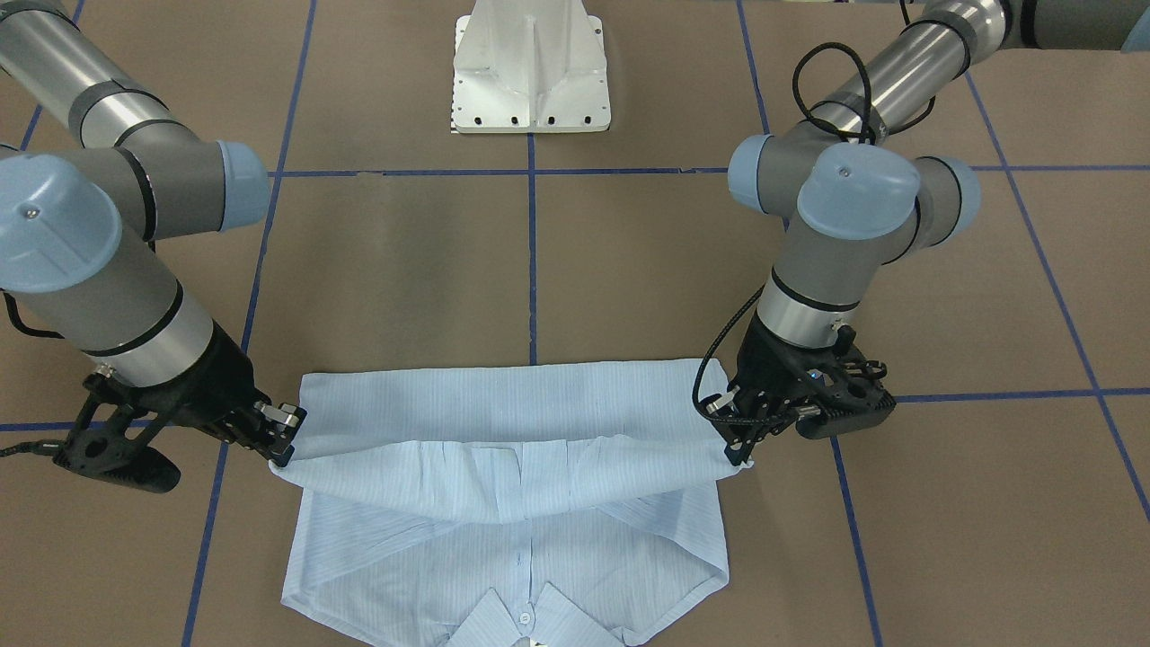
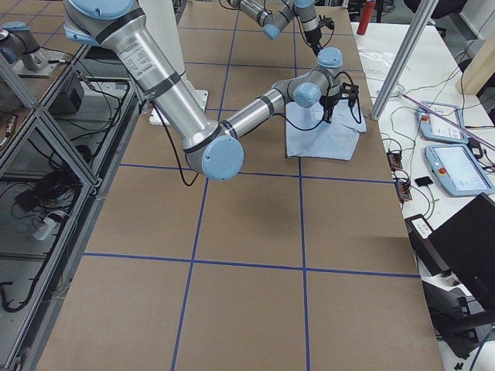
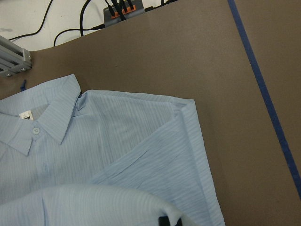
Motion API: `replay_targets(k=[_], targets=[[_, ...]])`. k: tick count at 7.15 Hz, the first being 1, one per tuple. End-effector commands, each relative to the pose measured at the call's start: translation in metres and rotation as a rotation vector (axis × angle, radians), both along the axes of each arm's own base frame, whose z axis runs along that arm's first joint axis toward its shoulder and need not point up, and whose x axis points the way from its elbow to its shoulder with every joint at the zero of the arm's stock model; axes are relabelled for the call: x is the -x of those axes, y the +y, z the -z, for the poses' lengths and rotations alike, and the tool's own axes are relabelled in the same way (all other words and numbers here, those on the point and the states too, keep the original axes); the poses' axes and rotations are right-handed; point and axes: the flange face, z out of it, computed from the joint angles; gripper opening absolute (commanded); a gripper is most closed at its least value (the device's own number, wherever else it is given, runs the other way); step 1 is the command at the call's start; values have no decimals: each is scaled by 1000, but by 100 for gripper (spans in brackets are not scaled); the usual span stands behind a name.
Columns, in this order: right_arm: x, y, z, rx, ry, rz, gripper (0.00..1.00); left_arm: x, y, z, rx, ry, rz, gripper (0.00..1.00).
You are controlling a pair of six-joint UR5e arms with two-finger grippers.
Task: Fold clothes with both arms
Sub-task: 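Carry the hem with both grippers over the shirt up to the collar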
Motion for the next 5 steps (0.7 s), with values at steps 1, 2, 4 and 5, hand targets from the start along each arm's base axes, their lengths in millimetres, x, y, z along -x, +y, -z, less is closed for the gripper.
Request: replay_targets(k=[1,2,4,5], targets=[[15,-28,-13,19,25,6,0,-12,-18,-31,-5,0,4,0],[21,-40,-34,7,18,3,0,-17,-24,-46,-11,3,7,0],[27,-50,-47,15,30,7,0,-21,-30,-65,-10,0,7,0],[29,-52,-49,20,33,7,0,-24,-33,-75,-12,2,7,0]])
